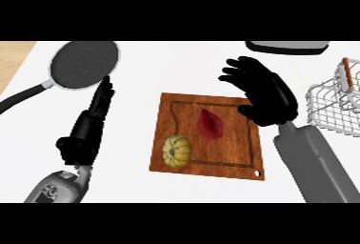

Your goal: Pick the pear from the cutting board and place it in the tiered basket

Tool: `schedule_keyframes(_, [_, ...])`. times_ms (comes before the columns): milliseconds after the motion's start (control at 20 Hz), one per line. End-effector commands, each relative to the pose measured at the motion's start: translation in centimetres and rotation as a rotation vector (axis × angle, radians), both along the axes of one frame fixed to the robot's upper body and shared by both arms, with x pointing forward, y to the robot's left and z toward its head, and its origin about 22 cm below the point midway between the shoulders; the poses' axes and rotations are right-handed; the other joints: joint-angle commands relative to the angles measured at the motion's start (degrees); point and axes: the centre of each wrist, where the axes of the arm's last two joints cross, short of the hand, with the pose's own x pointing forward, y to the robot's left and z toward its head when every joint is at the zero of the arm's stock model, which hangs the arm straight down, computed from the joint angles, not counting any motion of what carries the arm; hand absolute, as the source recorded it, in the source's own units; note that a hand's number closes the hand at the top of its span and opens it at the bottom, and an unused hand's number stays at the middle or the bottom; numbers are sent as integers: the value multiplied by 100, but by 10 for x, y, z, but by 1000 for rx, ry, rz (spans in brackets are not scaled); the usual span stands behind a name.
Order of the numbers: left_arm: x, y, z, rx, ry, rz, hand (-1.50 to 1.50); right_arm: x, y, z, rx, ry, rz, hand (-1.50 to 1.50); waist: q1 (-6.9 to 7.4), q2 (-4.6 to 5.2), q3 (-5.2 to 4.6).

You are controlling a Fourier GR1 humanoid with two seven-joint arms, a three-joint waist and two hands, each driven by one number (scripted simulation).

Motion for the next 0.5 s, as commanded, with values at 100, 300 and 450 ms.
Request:
schedule_keyframes(100, [8,-13,0,-12,2,-8,0,32,-56,11,46,-125,271,-150,-145,-70,-17])
schedule_keyframes(300, [9,-8,-6,-14,10,7,0,43,-102,59,-251,-269,317,-150,-205,-115,-30])
schedule_keyframes(450, [4,-8,-10,-8,14,14,0,43,-112,129,-539,-438,371,-150,-163,-154,-34])
